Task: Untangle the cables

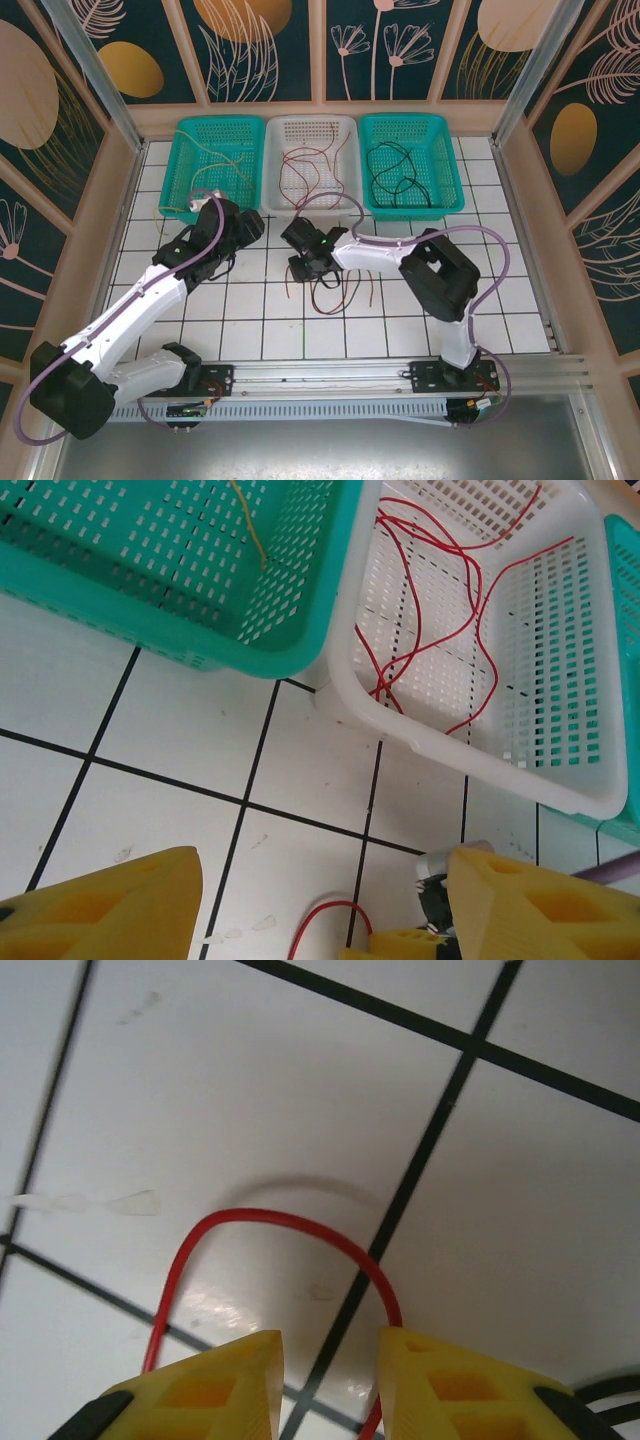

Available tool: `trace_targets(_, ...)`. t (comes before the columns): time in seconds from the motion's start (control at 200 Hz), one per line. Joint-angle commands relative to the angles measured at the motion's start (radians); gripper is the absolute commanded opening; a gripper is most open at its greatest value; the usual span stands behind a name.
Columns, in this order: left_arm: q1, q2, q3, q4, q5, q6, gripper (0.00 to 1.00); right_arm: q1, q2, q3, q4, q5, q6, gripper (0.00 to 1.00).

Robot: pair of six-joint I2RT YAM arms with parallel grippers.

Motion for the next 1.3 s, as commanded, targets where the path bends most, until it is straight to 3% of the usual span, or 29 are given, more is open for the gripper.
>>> trace_targets(0.0, 0.007, -0.011, 0.012, 0.028, 0.032, 0.023, 0.65, 0.017, 0.031, 0.027, -0.070, 0.087, 0.017, 0.32)
trace_targets(0.19, 0.008, 0.001, -0.003, 0.055, 0.070, 0.028, 0.65, 0.022, 0.047, 0.025, -0.077, 0.111, 0.044, 0.32)
trace_targets(0.485, 0.008, -0.003, -0.024, 0.067, 0.067, 0.032, 0.65, 0.015, -0.080, 0.050, -0.072, 0.096, 0.091, 0.33)
trace_targets(1.046, 0.009, -0.004, -0.044, 0.092, 0.103, 0.041, 0.64, -0.007, 0.030, 0.038, -0.060, 0.048, 0.117, 0.28)
trace_targets(1.291, 0.009, -0.004, -0.038, 0.122, 0.120, 0.054, 0.64, -0.013, 0.011, 0.009, -0.036, 0.044, 0.117, 0.09)
